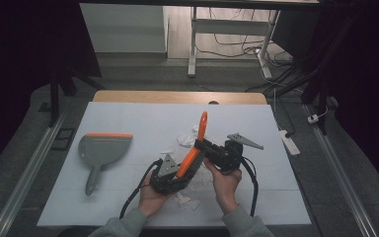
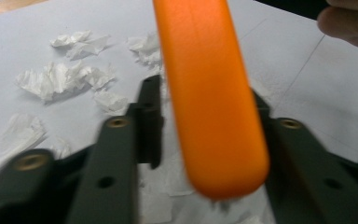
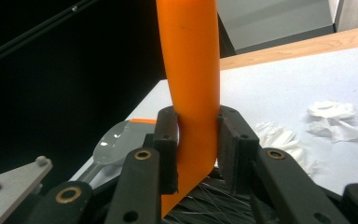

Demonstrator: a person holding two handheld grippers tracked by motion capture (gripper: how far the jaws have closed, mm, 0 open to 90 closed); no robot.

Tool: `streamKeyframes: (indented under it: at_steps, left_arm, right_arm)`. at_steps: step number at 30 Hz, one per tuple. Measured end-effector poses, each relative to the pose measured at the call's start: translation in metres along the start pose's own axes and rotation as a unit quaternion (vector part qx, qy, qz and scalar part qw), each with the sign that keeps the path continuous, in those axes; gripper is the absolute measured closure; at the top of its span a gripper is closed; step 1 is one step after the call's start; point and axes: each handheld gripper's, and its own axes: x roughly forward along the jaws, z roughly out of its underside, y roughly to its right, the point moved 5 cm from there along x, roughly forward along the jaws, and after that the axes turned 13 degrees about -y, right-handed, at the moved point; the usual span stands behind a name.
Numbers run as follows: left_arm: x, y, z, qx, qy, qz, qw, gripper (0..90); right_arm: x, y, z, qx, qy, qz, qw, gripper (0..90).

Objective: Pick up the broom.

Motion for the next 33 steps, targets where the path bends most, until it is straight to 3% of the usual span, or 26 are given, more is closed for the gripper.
streamKeyframes:
  at_steps: [1, 4, 10, 13, 18, 22, 27, 32, 33]
  left_arm:
    - [0.0, -0.002, 0.0, -0.005, -0.001, 0.0, 1.0, 72.2]
    - [-0.001, -0.009, 0.002, -0.02, -0.006, 0.015, 0.9997, 76.8]
    - [-0.006, -0.013, 0.003, -0.013, -0.02, 0.02, 0.9995, 79.1]
    - [-0.011, -0.016, 0.002, -0.006, -0.021, 0.019, 0.9996, 79.5]
    - [-0.024, -0.024, 0.0, -0.002, -0.03, 0.015, 0.9994, 79.9]
    - [-0.035, -0.032, 0.0, 0.008, -0.044, 0.007, 0.999, 79.8]
    - [-0.047, -0.038, 0.0, 0.022, -0.065, -0.003, 0.9977, 79.7]
    - [-0.053, -0.042, 0.0, 0.032, -0.081, -0.004, 0.9962, 79.7]
    - [-0.053, -0.042, 0.0, 0.032, -0.081, -0.004, 0.9962, 79.6]
  right_arm:
    - [0.0, -0.001, 0.001, 0.002, 0.001, -0.001, 1.0, 70.1]
    - [0.001, -0.002, 0.002, 0.001, 0.002, -0.003, 1.0, 70.1]
    - [0.002, -0.005, 0.002, -0.014, -0.009, -0.009, 0.9998, 69.5]
    - [0.001, -0.007, 0.0, -0.033, -0.014, -0.004, 0.9993, 67.0]
    - [-0.006, -0.01, -0.006, -0.084, -0.023, 0.019, 0.996, 54.8]
    - [-0.018, -0.007, -0.01, -0.124, -0.044, 0.032, 0.9907, 46.6]
    - [-0.035, 0.0, -0.009, -0.182, -0.081, 0.055, 0.9784, 43.6]
    - [-0.048, 0.003, -0.007, -0.222, -0.116, 0.055, 0.9666, 41.8]
    - [-0.048, 0.003, -0.007, -0.222, -0.116, 0.055, 0.9666, 41.8]
